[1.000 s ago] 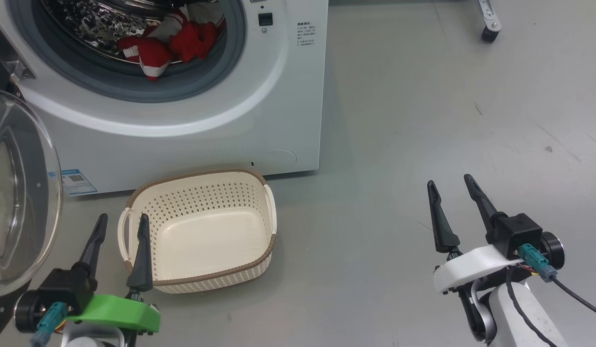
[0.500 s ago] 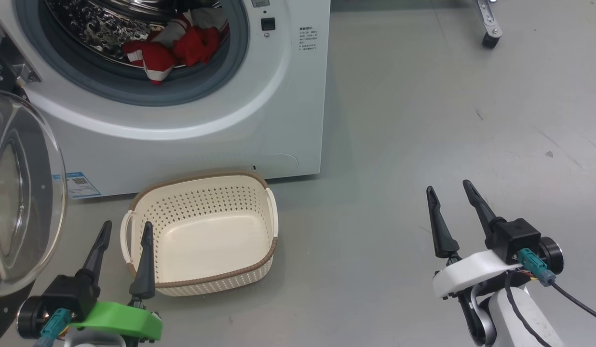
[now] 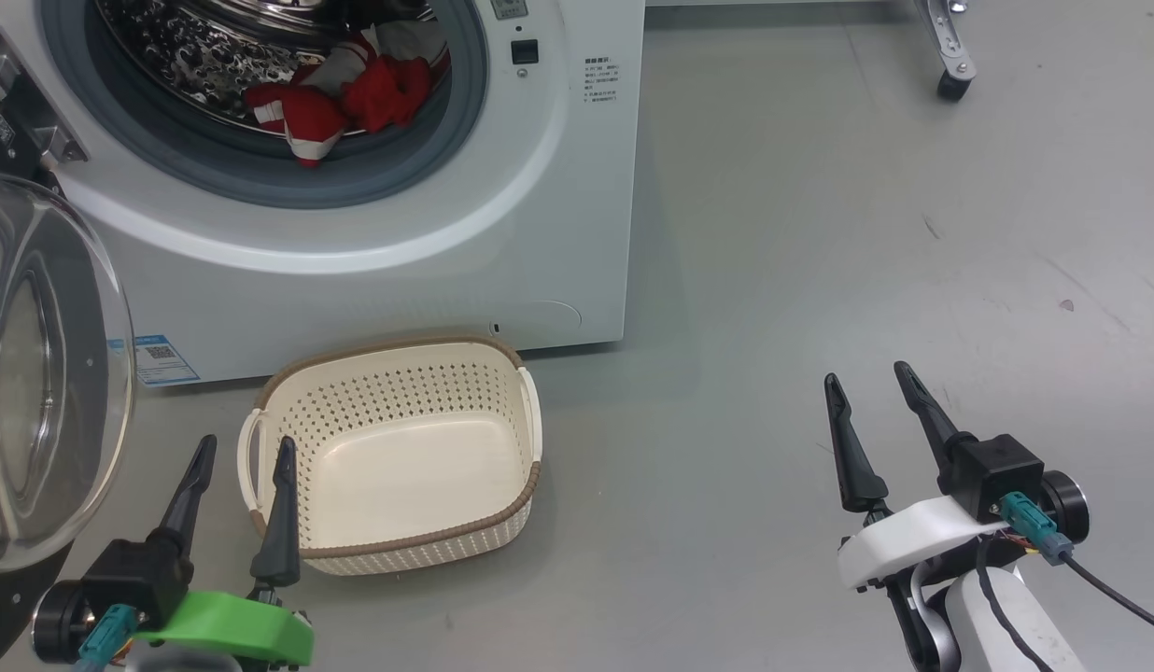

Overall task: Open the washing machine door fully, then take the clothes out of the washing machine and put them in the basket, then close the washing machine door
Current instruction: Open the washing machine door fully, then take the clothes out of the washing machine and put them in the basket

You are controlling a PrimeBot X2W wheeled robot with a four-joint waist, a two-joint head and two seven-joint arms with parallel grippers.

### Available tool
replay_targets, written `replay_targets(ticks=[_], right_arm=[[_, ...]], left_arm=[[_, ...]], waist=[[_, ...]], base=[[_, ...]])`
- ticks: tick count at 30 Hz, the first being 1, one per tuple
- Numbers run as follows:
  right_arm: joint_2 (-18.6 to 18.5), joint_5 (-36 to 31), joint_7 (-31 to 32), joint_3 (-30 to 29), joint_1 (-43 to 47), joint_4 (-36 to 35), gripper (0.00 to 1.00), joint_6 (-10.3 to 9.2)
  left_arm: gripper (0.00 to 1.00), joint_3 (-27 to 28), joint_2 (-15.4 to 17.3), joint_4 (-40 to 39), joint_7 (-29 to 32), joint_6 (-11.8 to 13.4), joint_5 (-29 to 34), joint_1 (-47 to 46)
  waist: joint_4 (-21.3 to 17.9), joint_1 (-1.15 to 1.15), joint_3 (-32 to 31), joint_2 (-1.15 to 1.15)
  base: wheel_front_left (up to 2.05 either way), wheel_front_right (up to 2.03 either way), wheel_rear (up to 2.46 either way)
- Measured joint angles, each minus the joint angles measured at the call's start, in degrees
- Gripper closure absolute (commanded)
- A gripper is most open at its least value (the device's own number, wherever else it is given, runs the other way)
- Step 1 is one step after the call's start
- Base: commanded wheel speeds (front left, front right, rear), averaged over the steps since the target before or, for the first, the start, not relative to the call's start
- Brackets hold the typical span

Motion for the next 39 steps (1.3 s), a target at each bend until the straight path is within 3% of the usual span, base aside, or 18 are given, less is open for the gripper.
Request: replay_targets(ticks=[19, 39], right_arm=[[0.01, 0.18, 0.0, 0.37, 0.01, 0.03, 0.0, 0.0], [0.01, 0.71, 0.0, 0.85, 0.0, 0.15, 0.0, -0.02]], left_arm=[[0.0, 0.63, -0.01, 0.29, 0.0, -0.01, -1.14, 0.02], [0.0, 1.99, -0.04, -0.68, 0.0, 0.12, -1.56, -0.03]], waist=[[0.53, 0.0, 0.77, 0.0], [0.93, 0.0, 1.77, 0.0]], base=[[0.51, -0.51, 0.0], [1.25, -1.24, -0.01]])
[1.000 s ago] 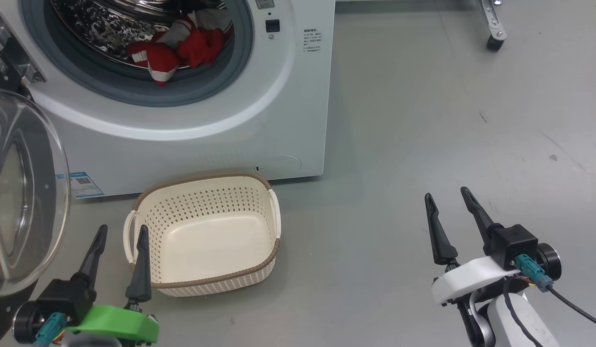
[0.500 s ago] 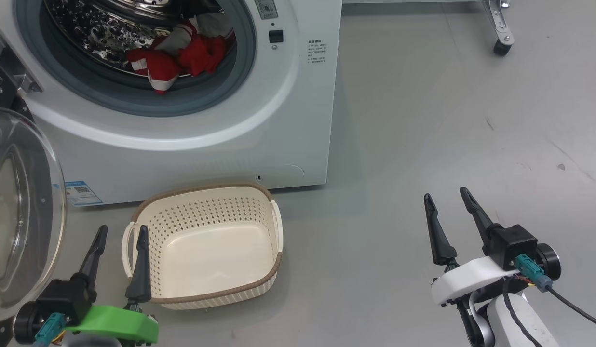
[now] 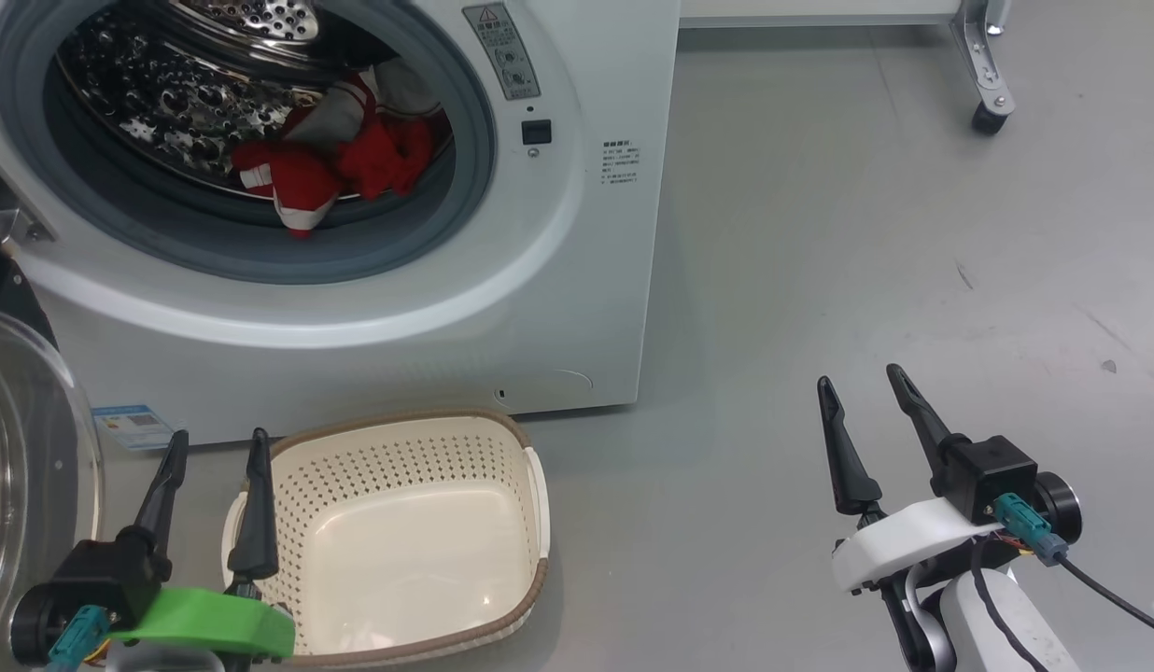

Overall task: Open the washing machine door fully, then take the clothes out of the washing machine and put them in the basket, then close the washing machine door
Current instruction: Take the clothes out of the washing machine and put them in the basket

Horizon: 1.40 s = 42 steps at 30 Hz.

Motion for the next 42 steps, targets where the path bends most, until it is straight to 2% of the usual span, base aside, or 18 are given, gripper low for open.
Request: replay_targets(ticks=[20, 42], right_arm=[[0.0, 0.08, 0.0, 0.81, -0.03, 0.38, 0.0, -0.07], [0.0, 1.04, 0.01, 1.21, -0.03, 1.3, 0.0, -0.22]], left_arm=[[0.0, -1.87, -0.02, 0.38, 0.0, 0.04, -1.67, 0.02], [0.0, -3.75, -0.02, 2.7, 0.0, -0.11, -3.56, 1.12]], waist=[[0.43, 0.0, 0.36, 0.0], [0.31, 0.0, 0.81, 0.0]], base=[[0.93, -0.93, 0.0], [0.17, -0.17, 0.0]])
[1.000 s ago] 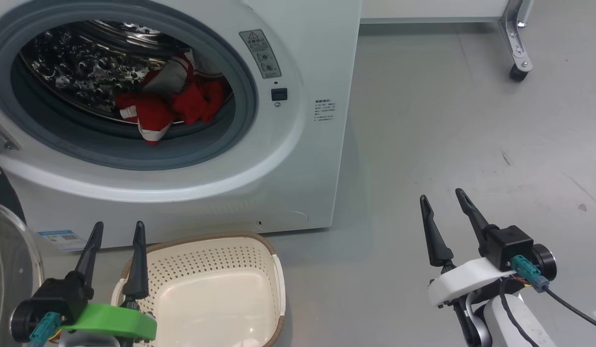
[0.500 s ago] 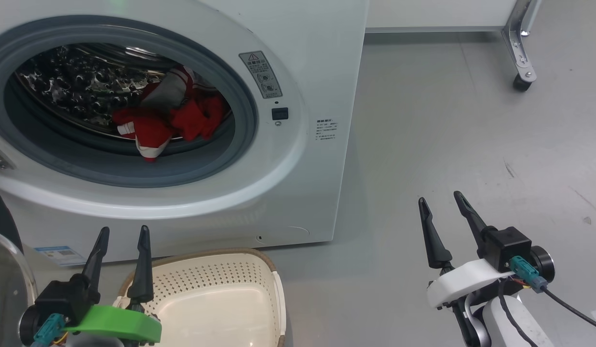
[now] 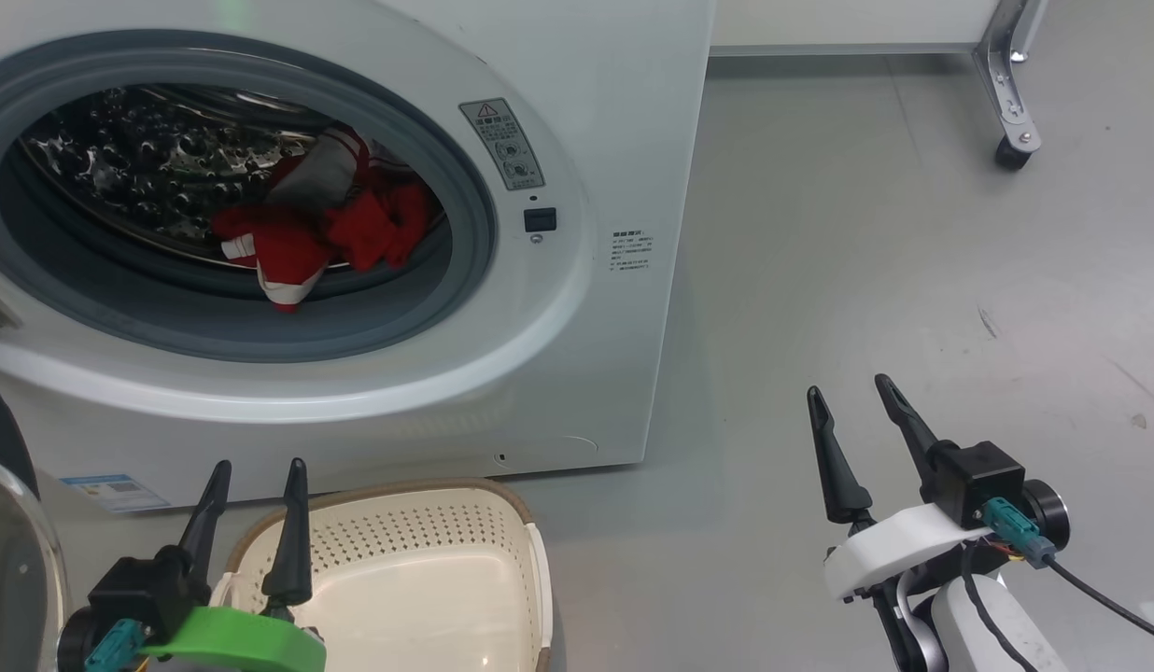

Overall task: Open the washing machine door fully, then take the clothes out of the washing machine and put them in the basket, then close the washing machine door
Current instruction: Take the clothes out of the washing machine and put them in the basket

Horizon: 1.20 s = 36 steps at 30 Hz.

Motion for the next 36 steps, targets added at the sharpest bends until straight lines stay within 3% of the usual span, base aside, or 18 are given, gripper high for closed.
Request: replay_targets(ticks=[19, 30, 36], right_arm=[[0.0, 0.38, 0.0, 1.3, -1.79, -0.68, 0.0, -0.44], [-0.03, 0.98, 0.0, 2.79, -5.58, -1.82, 0.0, -0.58], [-0.05, 1.33, -0.01, 3.13, -7.51, -2.19, 0.0, -0.59]], left_arm=[[0.0, -3.64, 0.0, 5.31, 0.0, -0.02, -2.41, -2.23], [0.0, -1.92, 0.31, 6.43, 0.0, -0.03, -2.35, -14.86], [0.0, -1.77, 2.77, 8.22, 0.04, -0.04, -2.33, -21.82]], waist=[[-1.0, 0.0, 7.29, 0.0], [-2.15, 0.0, 13.91, 0.0], [-3.03, 0.0, 16.92, 0.0]], base=[[0.0, 0.0, 0.0], [0.0, 0.0, 0.0], [0.0, 0.0, 0.0]])
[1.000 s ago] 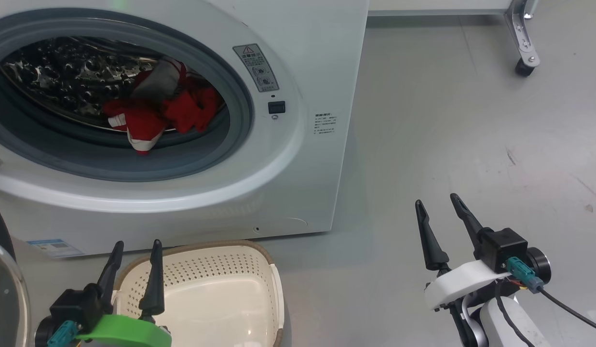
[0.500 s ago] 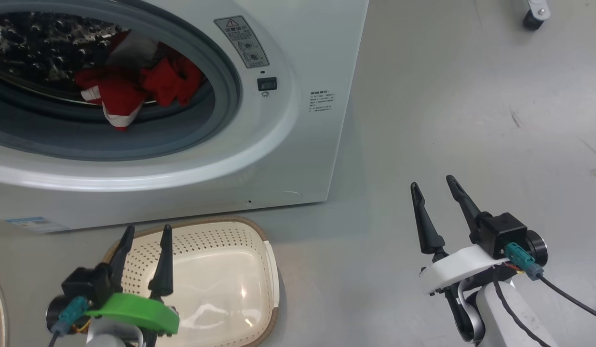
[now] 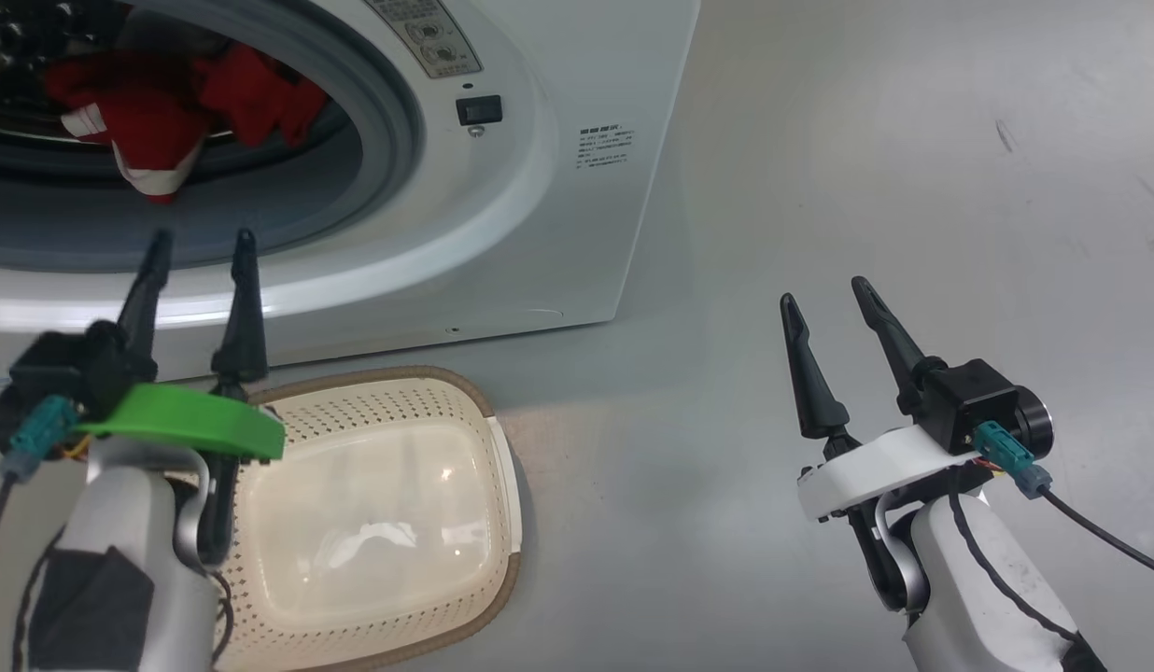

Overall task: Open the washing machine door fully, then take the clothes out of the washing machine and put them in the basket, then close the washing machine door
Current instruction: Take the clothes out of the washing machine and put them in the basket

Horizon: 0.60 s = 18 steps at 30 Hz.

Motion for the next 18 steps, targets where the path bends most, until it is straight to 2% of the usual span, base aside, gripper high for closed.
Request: replay_targets(ticks=[6, 18], right_arm=[[-0.02, 0.0, 0.0, 0.6, -1.1, -0.11, 0.0, -0.41], [-0.03, 0.63, 0.0, 2.41, -3.65, -0.32, 0.0, -0.45]], left_arm=[[0.0, 0.37, 2.12, 1.02, 1.62, 0.0, 0.25, -8.36], [0.0, 1.44, 4.21, 7.03, 7.49, -0.04, -1.26, -21.01]], waist=[[-0.82, 0.0, 2.58, 0.0], [-3.12, 0.0, 7.5, 0.0]], base=[[0.0, 0.0, 0.0], [0.0, 0.0, 0.0]])
